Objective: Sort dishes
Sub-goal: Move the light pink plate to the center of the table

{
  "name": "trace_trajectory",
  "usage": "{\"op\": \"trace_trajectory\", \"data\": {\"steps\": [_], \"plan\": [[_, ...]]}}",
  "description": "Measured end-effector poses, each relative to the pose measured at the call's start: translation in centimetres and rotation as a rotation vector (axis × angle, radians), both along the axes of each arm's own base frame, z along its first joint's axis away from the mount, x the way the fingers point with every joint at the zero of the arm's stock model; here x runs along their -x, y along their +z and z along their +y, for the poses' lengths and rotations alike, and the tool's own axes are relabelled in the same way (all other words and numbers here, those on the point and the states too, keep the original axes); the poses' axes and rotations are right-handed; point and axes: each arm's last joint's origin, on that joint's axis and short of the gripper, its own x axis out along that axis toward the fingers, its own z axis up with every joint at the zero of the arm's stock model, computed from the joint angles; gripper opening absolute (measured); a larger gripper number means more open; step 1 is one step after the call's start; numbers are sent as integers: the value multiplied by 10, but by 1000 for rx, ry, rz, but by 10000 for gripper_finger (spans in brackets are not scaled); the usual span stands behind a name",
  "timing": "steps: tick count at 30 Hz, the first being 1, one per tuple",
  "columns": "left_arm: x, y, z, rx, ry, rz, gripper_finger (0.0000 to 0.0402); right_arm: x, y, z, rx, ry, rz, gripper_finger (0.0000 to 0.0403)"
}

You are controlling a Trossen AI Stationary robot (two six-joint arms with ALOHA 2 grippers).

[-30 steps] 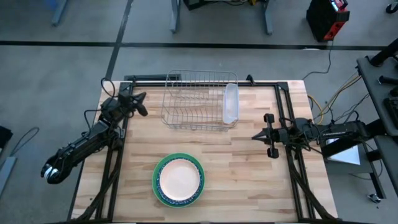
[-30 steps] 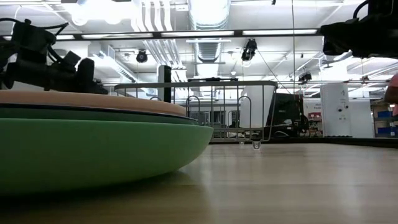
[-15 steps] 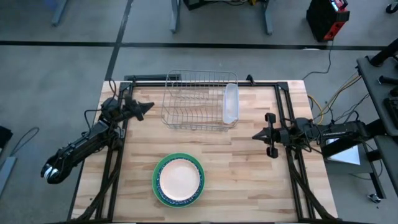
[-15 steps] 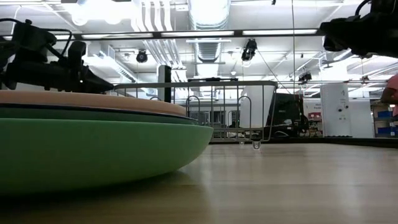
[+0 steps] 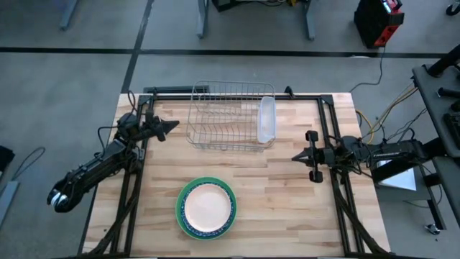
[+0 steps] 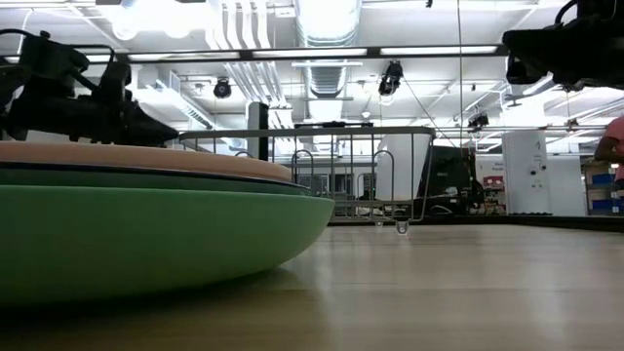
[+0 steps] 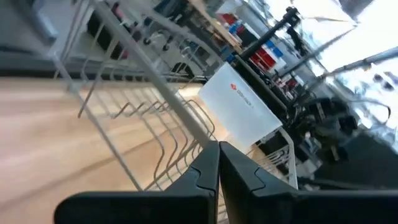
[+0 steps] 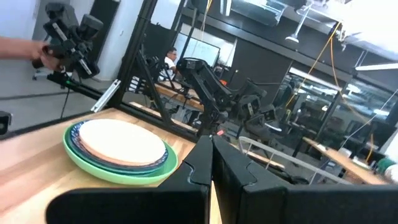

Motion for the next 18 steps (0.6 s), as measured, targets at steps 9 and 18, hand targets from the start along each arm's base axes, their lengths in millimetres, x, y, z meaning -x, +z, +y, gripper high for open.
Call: {"op": "trace_trajectory", "data": {"steps": [9, 18], "plan": [[-5, 28, -13, -359, -195, -140, 0, 5, 19, 0, -190, 44, -169, 0], [-15, 54, -28, -462, -355, -207, 0, 9, 29, -1, -445, 134, -229, 0]]}}
